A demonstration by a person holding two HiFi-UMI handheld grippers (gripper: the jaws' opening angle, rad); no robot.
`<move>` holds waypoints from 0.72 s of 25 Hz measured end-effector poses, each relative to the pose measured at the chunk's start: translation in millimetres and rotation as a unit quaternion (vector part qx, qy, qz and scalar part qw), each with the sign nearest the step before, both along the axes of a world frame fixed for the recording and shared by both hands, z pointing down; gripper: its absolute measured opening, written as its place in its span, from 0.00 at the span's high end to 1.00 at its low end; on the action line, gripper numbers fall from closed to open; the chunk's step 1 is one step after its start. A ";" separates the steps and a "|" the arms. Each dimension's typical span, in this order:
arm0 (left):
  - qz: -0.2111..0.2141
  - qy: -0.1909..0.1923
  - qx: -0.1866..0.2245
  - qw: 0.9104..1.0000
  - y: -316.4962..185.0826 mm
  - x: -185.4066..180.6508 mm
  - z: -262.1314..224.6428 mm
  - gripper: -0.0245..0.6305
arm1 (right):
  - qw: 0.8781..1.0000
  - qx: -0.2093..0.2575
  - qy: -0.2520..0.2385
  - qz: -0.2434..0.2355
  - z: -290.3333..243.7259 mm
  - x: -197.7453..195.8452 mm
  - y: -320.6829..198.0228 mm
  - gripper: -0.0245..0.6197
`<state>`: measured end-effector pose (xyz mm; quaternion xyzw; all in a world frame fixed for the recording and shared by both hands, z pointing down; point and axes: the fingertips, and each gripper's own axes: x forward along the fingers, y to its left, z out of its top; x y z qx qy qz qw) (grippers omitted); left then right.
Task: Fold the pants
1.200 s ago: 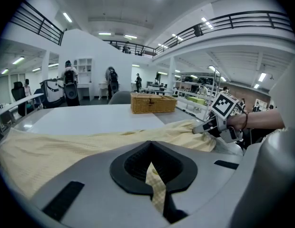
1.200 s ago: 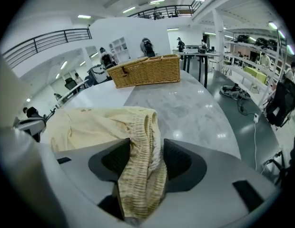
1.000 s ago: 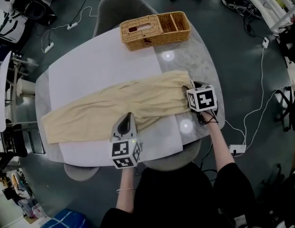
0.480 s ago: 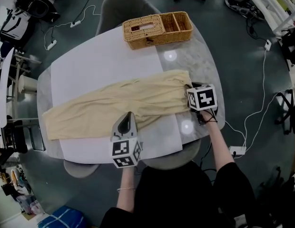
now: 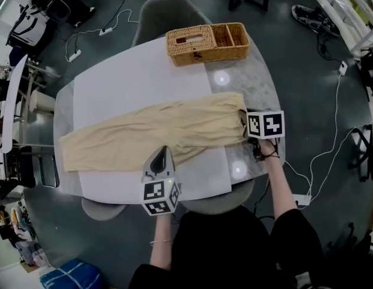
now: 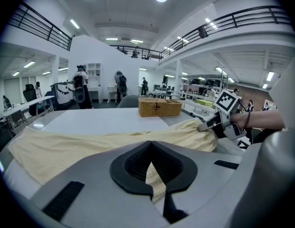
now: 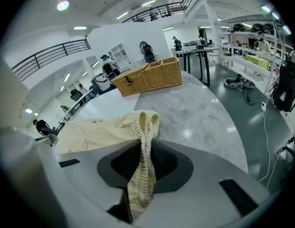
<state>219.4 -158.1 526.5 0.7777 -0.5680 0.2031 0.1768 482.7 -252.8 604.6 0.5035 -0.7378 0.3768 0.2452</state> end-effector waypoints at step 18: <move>-0.075 0.000 0.059 0.995 39.3 -40.4 -50.2 0.95 | 0.991 0.015 -0.130 -0.012 -84.6 -35.5 12.2 0.86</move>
